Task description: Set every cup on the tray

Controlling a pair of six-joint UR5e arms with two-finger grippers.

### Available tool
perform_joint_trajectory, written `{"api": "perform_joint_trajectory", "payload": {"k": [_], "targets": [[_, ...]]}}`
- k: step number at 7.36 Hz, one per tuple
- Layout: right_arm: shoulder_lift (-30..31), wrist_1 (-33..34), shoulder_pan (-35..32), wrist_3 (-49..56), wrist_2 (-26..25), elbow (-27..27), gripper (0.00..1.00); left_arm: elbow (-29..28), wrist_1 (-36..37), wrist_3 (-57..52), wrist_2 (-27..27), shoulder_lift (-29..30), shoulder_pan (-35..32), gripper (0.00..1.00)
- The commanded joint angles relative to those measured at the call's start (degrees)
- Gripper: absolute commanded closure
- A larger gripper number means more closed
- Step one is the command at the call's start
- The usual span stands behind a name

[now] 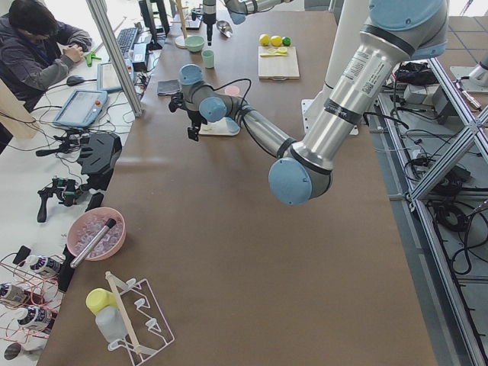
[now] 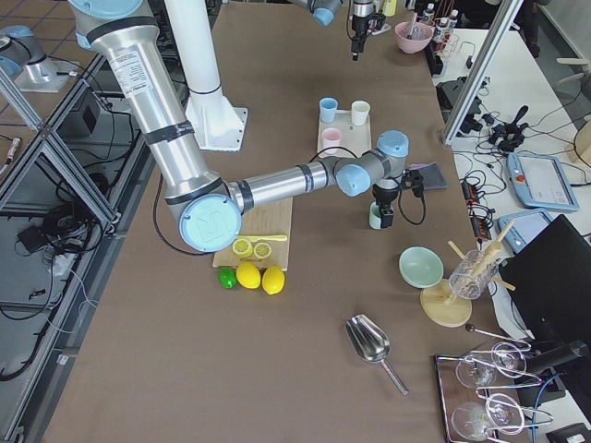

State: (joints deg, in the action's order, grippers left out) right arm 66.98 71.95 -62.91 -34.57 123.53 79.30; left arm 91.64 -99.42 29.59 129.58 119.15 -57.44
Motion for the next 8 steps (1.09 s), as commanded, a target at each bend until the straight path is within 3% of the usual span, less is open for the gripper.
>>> {"api": "perform_joint_trajectory", "payload": {"k": [1,2,4,6,8], "targets": [[0.0,-5.3,1.5,-2.4,-1.5,-3.8,0.11,-0.1,-0.1,-0.5,-0.4,-0.3,-0.2,0.03],[-0.8,-5.4,2.6,-5.4,-2.5,-3.9,0.36,-0.1,-0.1,-0.5,-0.4,-0.3,-0.2,0.02],[-1.1,-5.5,3.3,-5.7,-2.6,-3.8,0.97,-0.1,-0.1,-0.5,-0.6,-0.3,-0.1,0.02],[-1.5,-5.5,3.4,-6.5,-2.3,-2.9,1.0,-0.1,-0.1,-0.5,-0.6,-0.2,-0.1,0.02],[-6.2,-4.7,4.5,-17.6,-2.0,-1.9,1.0,-0.3,2.5,-0.7,-0.1,-0.1,-2.4,0.02]]}}
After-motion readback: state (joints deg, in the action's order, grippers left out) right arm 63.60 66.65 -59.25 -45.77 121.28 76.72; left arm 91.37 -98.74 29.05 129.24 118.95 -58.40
